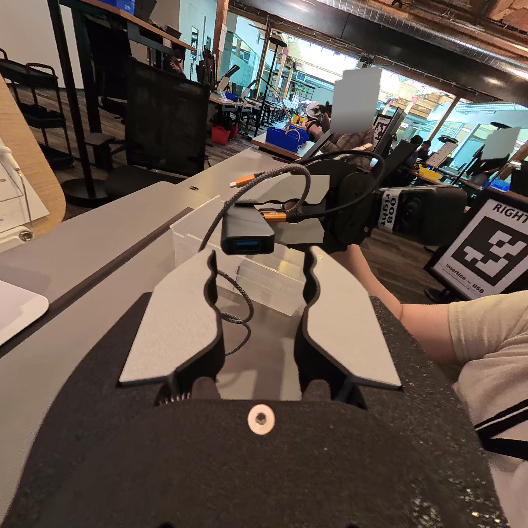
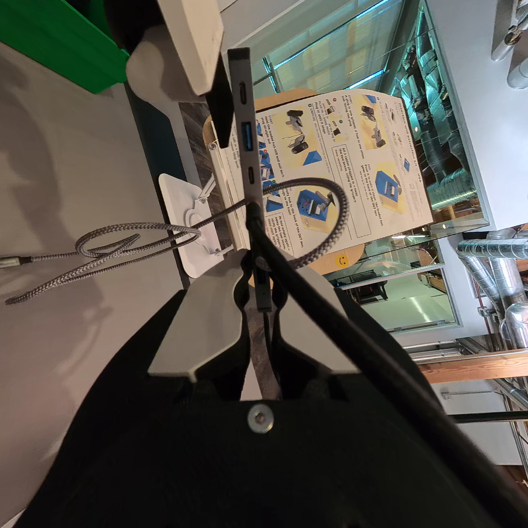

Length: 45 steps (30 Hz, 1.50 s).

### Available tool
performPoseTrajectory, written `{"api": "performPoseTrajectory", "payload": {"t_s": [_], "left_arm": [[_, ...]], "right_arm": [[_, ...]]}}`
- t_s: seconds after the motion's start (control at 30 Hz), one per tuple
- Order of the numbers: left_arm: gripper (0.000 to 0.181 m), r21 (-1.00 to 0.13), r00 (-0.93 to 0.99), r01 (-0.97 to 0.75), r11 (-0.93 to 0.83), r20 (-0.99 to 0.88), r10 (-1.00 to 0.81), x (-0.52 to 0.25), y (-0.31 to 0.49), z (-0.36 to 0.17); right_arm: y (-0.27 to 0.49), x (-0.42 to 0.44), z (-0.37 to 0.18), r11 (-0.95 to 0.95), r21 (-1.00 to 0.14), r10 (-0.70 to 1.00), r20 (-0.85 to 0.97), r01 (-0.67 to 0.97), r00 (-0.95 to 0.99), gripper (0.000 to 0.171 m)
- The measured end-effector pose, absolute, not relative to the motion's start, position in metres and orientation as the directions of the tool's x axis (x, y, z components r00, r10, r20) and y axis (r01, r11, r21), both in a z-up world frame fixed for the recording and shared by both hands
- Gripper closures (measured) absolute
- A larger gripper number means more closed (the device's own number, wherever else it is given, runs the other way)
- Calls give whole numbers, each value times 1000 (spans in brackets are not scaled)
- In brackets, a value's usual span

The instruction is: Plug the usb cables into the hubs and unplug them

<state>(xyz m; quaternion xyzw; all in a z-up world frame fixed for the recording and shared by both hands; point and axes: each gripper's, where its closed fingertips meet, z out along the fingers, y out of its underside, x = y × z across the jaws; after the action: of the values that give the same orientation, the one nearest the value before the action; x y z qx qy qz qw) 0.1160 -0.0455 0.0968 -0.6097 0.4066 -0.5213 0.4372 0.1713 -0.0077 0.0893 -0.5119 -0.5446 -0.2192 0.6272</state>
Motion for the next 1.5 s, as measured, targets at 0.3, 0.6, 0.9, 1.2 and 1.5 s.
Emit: {"api": "performPoseTrajectory", "payload": {"t_s": [0.3,0.6,0.9,1.2,1.5], "left_arm": [[123,-955,150,-31,-297,289,-945,115,-43,98],[119,-957,184,-25,-288,278,-943,105,-41,105],[145,-974,263,-152,-170,126,-957,104,-30,87],[146,-966,261,-153,-209,164,-951,107,-25,80],[143,-974,278,-147,-174,129,-952,108,-24,80]], "right_arm": [[0,173,92,388,-400,225,915,830,335,159],[-2,162,91,417,-351,175,936,838,305,159],[-7,143,88,447,-258,116,966,857,231,159],[-5,139,84,444,-217,80,976,869,202,159],[-6,138,88,455,-167,0,982,875,187,159]]}}
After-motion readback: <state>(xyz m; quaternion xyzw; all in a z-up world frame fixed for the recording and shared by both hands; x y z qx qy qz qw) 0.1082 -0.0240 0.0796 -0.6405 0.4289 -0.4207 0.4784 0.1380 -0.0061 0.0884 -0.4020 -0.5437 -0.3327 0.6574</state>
